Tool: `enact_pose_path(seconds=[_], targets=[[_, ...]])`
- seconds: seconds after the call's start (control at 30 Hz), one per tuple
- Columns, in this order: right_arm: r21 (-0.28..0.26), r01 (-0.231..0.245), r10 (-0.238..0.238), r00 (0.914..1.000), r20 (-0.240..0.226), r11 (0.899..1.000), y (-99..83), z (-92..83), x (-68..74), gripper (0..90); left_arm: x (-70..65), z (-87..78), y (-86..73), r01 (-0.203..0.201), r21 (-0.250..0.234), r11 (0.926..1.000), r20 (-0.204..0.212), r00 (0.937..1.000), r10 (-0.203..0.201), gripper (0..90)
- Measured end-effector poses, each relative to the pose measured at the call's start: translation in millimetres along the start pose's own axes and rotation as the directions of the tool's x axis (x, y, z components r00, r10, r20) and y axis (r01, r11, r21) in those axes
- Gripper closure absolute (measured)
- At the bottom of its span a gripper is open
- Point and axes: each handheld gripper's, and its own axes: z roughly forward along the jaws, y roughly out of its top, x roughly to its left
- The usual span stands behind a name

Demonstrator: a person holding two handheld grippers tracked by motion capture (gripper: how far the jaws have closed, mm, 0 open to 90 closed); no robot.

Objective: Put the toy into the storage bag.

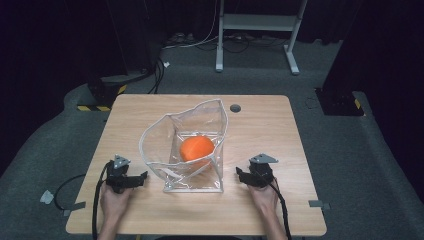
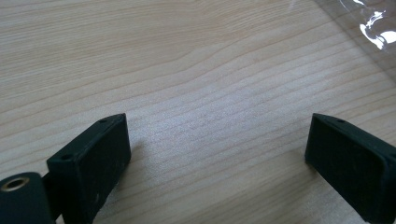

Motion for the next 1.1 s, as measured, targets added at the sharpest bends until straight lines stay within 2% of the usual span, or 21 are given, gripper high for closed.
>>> enact_pose_path(seconds=[0.2,0.37,0.53,1.1], targets=[[0.002,0.004,-0.004,1.0,0.001,1.0,-0.3,0.9,0.6,34.5,0.1,0.1,0.0,-0.001,-0.001,1.0,0.0,1.0,0.001,6.9],[0.024,0.009,-0.009,0.9999,0.014,1.0,-0.2,1.8,1.6,32.9,0.1,0.1,0.0,-0.002,-0.001,1.0,0.0,1.0,0.002,6.9],[0.045,0.046,-0.048,0.998,0.042,0.998,0.2,3.8,4.9,30.9,0.1,-0.1,0.0,-0.002,0.002,1.0,0.001,1.0,0.002,6.9],[0.052,0.03,-0.034,0.9975,0.062,0.998,0.4,4.3,4.8,25.5,-0.1,-0.1,-0.1,-0.001,0.0,1.0,-0.001,1.0,0.001,6.9]])
